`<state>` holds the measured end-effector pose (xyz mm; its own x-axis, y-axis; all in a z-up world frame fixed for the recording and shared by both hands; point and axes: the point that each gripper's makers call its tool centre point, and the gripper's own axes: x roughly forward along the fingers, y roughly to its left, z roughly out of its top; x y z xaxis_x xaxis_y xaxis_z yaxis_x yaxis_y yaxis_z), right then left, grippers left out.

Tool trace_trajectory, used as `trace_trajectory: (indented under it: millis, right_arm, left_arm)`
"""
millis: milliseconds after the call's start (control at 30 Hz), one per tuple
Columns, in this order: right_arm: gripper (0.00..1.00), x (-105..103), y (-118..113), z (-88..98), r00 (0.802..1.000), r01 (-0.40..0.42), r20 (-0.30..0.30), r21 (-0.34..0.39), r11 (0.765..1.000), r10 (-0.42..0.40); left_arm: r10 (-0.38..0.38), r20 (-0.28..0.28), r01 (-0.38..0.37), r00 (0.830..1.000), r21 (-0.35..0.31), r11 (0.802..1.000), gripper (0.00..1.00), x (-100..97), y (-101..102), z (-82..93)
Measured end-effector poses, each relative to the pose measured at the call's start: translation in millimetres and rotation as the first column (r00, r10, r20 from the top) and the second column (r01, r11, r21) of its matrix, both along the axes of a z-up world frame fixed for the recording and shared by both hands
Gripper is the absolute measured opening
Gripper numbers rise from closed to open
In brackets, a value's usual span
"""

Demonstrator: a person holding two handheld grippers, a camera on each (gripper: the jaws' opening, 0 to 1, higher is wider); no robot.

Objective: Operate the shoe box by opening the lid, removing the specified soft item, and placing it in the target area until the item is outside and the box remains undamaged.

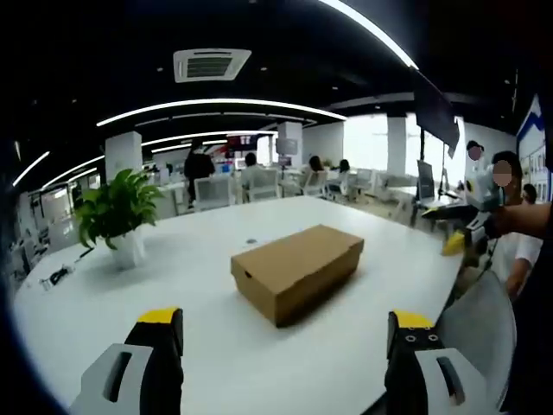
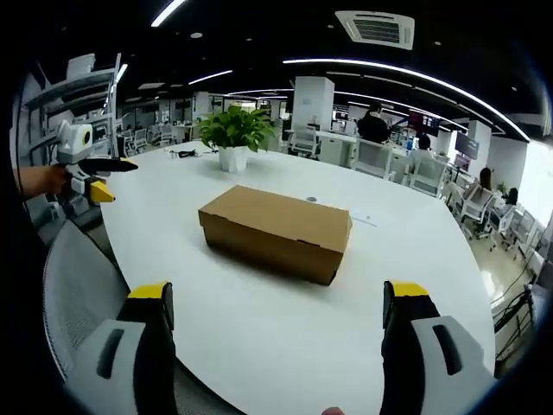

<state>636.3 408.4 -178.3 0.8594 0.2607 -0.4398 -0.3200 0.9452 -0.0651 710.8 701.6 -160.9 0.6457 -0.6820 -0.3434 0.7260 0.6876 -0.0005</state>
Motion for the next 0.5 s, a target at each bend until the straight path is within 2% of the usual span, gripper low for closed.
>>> trace_trajectory:
  millis: [500]
  right_arm:
    - [0.96, -1.0, 0.3, -0.1, 1.000, -0.004, 0.000, 0.002, 1.000, 0.004]
  left_arm:
    - [-0.004, -0.002, 0.004, 1.000, 0.004, 1.000, 1.00, -1.4, -1.3, -1.1]
